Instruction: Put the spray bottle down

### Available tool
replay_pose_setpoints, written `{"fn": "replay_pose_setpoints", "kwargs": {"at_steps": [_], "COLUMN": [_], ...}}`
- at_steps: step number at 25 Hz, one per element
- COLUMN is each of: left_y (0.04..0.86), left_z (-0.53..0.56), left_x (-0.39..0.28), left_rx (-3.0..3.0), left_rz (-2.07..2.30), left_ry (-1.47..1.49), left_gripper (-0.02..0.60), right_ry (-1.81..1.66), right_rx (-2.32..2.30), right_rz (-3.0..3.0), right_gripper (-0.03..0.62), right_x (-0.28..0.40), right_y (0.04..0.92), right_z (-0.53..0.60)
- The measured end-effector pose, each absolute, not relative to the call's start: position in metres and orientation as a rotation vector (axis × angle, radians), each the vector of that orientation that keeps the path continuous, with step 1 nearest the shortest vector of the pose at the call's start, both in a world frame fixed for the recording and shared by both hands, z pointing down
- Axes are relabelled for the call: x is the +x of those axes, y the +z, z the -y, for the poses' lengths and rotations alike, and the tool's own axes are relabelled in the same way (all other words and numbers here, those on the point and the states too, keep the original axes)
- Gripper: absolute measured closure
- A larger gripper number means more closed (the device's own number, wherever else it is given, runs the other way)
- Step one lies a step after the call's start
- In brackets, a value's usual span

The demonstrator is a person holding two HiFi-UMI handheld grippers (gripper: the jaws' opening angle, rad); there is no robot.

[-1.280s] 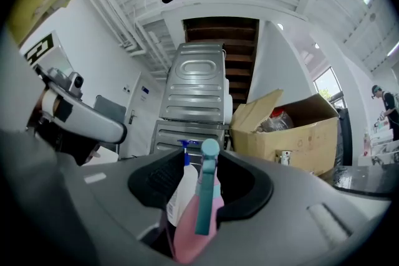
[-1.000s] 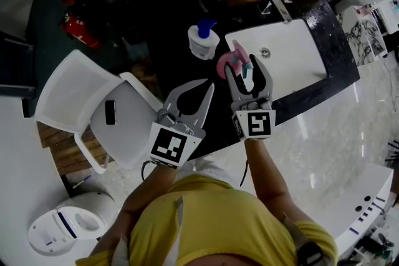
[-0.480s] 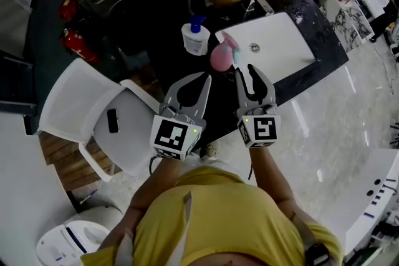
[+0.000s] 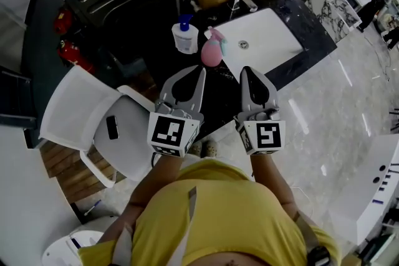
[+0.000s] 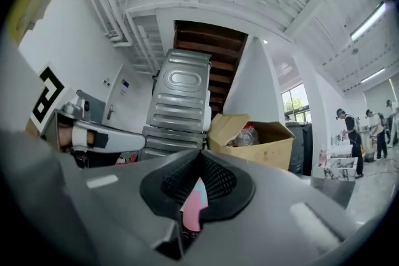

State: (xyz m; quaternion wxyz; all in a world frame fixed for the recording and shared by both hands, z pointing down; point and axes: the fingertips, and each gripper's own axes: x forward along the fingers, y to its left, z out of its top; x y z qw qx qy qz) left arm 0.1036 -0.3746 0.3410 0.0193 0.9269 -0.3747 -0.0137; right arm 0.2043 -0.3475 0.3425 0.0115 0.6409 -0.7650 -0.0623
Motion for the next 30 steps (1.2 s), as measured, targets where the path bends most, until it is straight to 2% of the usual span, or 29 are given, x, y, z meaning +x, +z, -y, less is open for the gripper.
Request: {"fn": "replay_pose_setpoints", "kwargs": {"at_steps": [14, 30], "left_y": [0.325, 0.327], "left_z": [0.358, 0.364], "left_x": [0.093, 0.092], "left_rx": [2.874, 2.877], "left_rz": [1.187, 1.184], "left_ry": [-0.026, -0.034], "left_gripper": [0.581, 0.581], "right_ry": [-0.209, -0.119], "right_rx": [2.071, 2.052], "right_rz": [2.370, 2.319], "right_gripper": [0.595, 0.595], "right_x": [0.206, 0.210], "right_y": [0.305, 0.326], "right_z": [0.325, 0.328]}}
